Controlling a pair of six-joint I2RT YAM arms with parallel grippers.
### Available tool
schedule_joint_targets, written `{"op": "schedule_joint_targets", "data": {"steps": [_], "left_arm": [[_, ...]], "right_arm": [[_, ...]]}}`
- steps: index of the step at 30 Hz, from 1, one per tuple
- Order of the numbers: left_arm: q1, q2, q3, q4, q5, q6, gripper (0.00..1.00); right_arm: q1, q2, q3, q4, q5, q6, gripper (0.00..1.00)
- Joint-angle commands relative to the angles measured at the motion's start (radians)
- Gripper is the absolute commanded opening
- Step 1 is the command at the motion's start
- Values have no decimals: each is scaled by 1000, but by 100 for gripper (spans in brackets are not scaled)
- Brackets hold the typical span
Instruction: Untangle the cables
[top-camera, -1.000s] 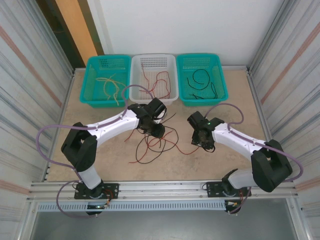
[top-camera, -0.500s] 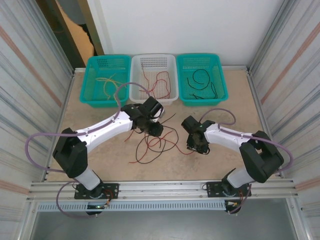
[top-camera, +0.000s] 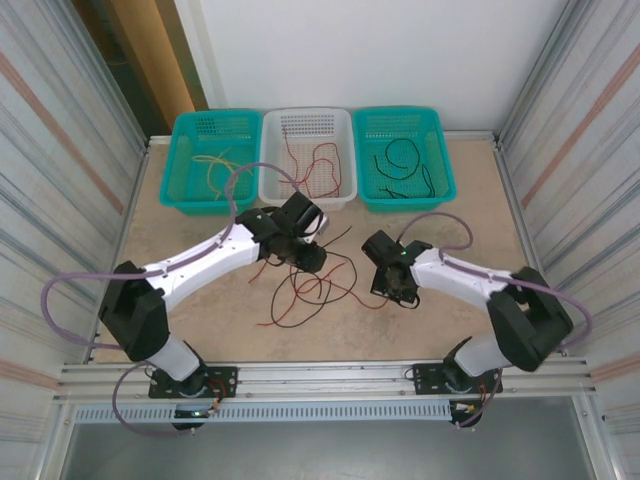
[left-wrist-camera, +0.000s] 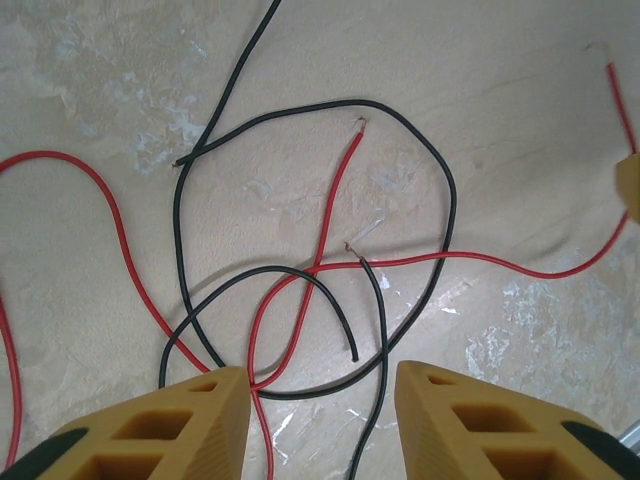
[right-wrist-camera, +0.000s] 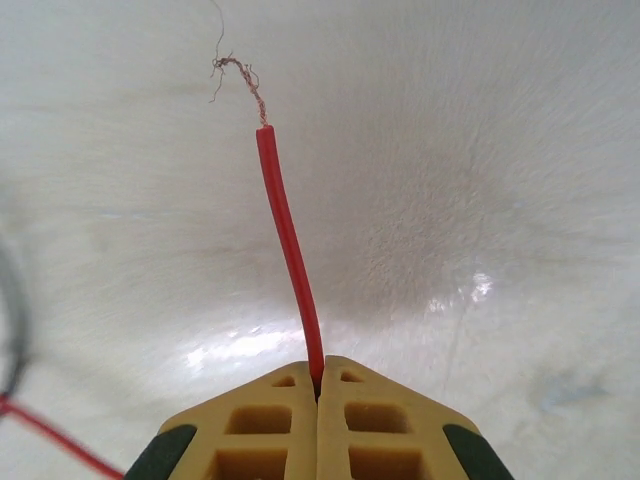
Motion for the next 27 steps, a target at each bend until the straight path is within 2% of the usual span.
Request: {"op": "schedule_joint_targets", "data": {"steps": [1, 6, 13, 22, 27], "left_arm": [[-3, -95, -27, 56, -1, 35, 45], [-20, -215, -52, 172, 64, 77, 49], [-29, -341, -95, 337, 106, 127, 64], [-31, -293, -69, 432, 217, 147, 70], [-31, -212, -33, 441, 248, 150, 65]], "right_arm": [[40, -170, 133, -90, 197, -92, 0], [90, -316, 271, -74, 253, -265, 0], [135, -456, 386, 44, 180, -439, 0], [137, -528, 423, 140, 61, -488, 0], [137, -539, 427, 191, 26, -491, 0]]}}
